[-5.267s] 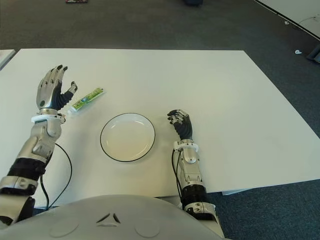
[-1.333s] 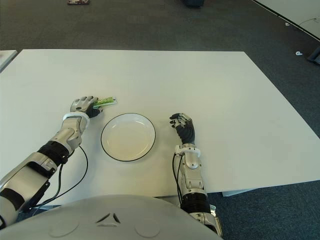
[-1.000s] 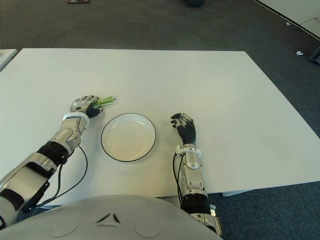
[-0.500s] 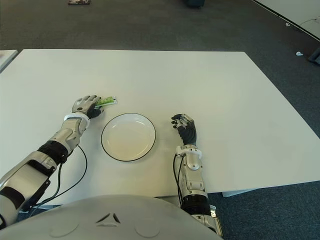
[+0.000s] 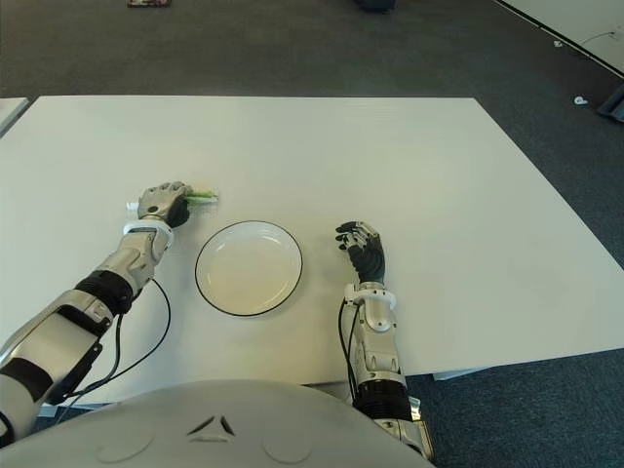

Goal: Put the toothpaste on the table into the plate.

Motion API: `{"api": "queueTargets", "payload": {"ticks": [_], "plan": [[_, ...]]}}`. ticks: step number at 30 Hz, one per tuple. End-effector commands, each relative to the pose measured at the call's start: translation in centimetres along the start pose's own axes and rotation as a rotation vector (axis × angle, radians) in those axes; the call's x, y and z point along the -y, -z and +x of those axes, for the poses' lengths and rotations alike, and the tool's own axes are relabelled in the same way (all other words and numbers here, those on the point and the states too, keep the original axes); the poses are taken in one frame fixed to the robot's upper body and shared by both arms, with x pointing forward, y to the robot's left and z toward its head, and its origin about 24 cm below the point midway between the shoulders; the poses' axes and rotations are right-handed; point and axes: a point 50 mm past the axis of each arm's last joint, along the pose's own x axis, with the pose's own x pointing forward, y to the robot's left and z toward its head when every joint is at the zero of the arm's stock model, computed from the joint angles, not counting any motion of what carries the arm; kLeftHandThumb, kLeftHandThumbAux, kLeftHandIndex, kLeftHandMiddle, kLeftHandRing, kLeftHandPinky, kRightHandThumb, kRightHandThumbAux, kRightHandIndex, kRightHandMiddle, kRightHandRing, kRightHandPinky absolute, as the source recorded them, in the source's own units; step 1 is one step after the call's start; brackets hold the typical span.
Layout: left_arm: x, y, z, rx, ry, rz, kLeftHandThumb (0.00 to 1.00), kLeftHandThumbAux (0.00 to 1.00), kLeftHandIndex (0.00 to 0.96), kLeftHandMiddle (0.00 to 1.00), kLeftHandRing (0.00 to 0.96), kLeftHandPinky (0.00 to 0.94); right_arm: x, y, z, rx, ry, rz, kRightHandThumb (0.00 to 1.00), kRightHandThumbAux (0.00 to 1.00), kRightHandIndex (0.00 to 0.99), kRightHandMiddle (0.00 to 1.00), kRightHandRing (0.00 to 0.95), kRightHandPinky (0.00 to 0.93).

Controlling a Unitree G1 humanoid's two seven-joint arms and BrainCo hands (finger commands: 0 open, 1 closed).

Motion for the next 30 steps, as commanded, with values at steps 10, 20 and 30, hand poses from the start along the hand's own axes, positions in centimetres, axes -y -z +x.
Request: {"api": "queueTargets", "payload": {"ticks": [10,20,30], "plan": [[2.92,0.36,-1.58,-0.019,0.037,-0.123,0.842,0.667,0.412,0.564,0.74,0.768,0.21,0.62,-0.31,-0.023,-0.005,0.01,0.71,0.729,0.43,0.493,0.514,0.552],[2.61,0.72,-1.51,-0.035,0.021,-0.163,0.844,0.666,0.421,0.571,0.777,0.777,0.3,0.6,-0.28,-0.02,0.002,0.008,0.71,0.728,0.43,0.494,0.511,0.536],[2.36,1.03,-1.4,-0.048,0.005,-0.167,0.843,0.667,0.422,0.574,0.785,0.775,0.37,0.61,-0.18,-0.021,0.003,0.015,0.71,0.728,0.43,0.49,0.507,0.531]]}}
